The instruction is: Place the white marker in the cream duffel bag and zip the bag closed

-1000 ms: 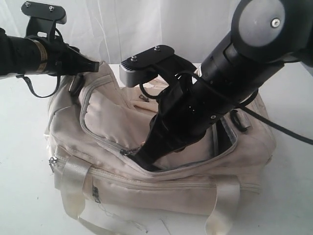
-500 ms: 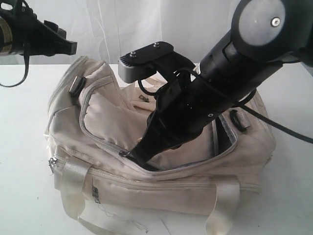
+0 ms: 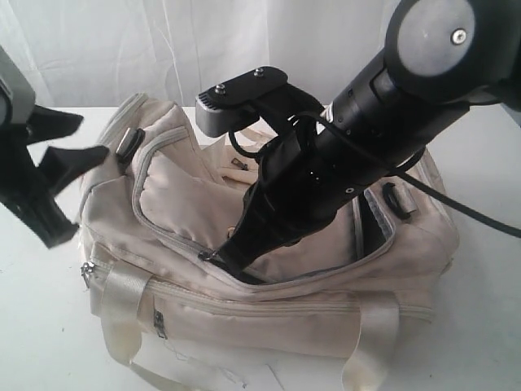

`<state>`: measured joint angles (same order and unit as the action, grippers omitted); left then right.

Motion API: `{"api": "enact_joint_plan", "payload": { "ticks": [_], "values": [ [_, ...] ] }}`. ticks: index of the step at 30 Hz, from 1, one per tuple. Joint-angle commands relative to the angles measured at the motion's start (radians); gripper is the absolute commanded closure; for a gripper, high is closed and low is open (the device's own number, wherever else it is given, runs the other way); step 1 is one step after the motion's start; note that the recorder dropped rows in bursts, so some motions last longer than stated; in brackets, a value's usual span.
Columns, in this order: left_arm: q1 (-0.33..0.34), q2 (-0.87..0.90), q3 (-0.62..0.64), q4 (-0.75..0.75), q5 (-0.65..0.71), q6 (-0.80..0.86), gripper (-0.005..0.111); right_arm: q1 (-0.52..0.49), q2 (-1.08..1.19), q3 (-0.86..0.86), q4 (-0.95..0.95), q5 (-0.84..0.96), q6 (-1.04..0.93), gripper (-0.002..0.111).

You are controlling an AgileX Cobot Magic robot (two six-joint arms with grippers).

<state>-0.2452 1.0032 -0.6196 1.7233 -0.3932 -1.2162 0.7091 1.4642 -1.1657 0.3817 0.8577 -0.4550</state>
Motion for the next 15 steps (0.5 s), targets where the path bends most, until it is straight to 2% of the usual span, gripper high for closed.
{"api": "enact_joint_plan", "payload": {
  "ticks": [1, 5, 9, 15],
  "values": [
    [0.001, -0.018, 0.05, 0.021, -0.208, 0.15, 0.059, -0.002, -0.006, 0.004, 0.007, -0.003, -0.016, 0.108],
    [-0.001, -0.018, 0.081, 0.021, -0.252, 0.271, 0.059, -0.002, -0.006, 0.004, 0.007, -0.003, -0.026, 0.108],
    [-0.031, -0.014, 0.086, 0.021, -0.235, 0.391, 0.059, -0.002, -0.006, 0.004, 0.007, -0.001, -0.033, 0.108],
    [-0.039, -0.014, 0.107, 0.021, -0.267, 0.408, 0.059, -0.002, -0.006, 0.004, 0.007, -0.001, -0.035, 0.108]
  ]
}}
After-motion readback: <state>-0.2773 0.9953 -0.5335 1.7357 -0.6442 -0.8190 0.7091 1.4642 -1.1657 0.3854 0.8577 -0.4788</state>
